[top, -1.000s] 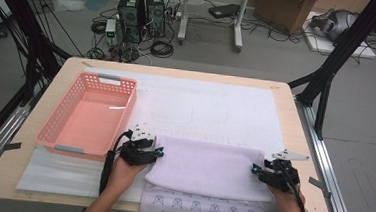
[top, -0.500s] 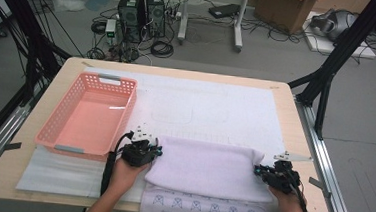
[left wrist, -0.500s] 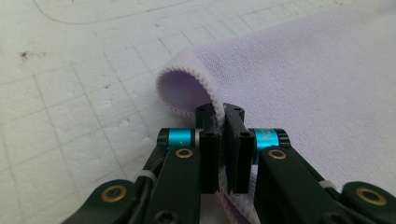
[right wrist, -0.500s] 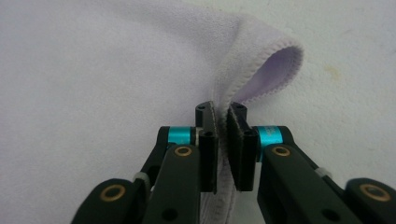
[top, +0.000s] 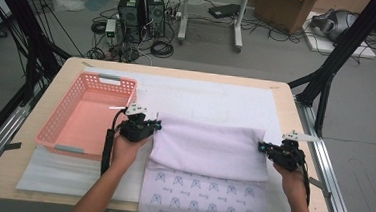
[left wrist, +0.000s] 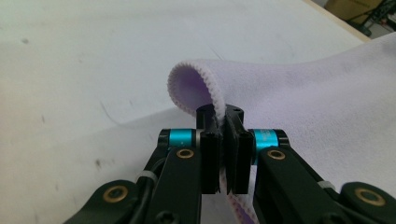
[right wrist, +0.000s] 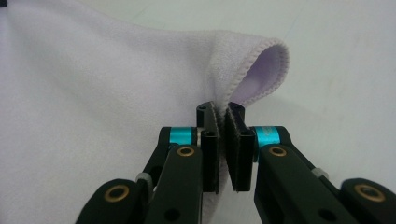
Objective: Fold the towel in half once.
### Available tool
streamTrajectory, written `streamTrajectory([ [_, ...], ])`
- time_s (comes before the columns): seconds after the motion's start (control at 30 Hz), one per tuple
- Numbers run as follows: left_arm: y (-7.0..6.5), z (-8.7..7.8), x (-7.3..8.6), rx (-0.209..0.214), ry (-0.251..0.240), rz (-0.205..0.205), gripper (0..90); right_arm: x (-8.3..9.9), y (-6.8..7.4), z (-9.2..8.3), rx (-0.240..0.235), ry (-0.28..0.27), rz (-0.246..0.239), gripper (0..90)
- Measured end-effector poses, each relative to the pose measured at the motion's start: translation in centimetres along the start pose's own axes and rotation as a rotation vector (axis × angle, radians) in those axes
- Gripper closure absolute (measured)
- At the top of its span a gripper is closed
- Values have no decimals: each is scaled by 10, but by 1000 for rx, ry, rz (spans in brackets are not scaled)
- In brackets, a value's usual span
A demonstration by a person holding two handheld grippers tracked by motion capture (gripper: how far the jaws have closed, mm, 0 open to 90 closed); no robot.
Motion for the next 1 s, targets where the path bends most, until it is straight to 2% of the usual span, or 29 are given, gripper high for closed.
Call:
streamTrajectory([
  [0.1, 8, 12, -9, -13, -2, -5, 856, -15, -7, 11, 25, -12, -34, 855],
  [0.17, 13, 19, -15, -21, -18, -22, 855, -23, -12, 18, 44, -17, -46, 855],
  [0.23, 17, 25, -18, -25, -19, -10, 855, -28, -18, 25, 72, -22, -49, 855],
  [0.3, 22, 31, -19, -33, -41, -25, 855, -31, -24, 32, 89, -24, -40, 855],
  [0.37, 27, 36, -16, -45, -24, -39, 855, -32, -28, 39, 101, -24, -26, 855],
  [0.43, 29, 41, -14, -62, -19, -17, 855, -33, -30, 47, 114, -16, -35, 855],
  [0.5, 31, 45, -16, -67, -26, -22, 855, -34, -31, 52, 133, -6, -59, 854],
  [0.73, 39, 57, -17, -87, -26, -43, 854, -38, -39, 63, 161, -28, -16, 854],
  [0.83, 38, 61, -6, -83, 33, -52, 839, -32, -41, 71, 171, -9, 10, 846],
  [0.9, 35, 60, -4, -70, 44, -56, 771, -30, -39, 73, 168, -15, 50, 814],
  [0.93, 32, 58, -5, -58, 42, -60, 712, -30, -38, 73, 170, -10, 50, 768],
  [0.97, 30, 55, -7, -60, 17, -52, 711, -30, -37, 72, 169, -11, 51, 720],
  [1.0, 28, 51, -9, -55, -13, -51, 711, -32, -36, 70, 166, -18, 58, 710],
])
Point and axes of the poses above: each handheld gripper's, and its own axes: z roughly forward along the jaws, x roughly out of its underside, y roughly to its left, the point moved 7 cm from there along z, roughly forward along the jaws, and after that the axes turned 12 degrees about -y, right-handed, at the moved point
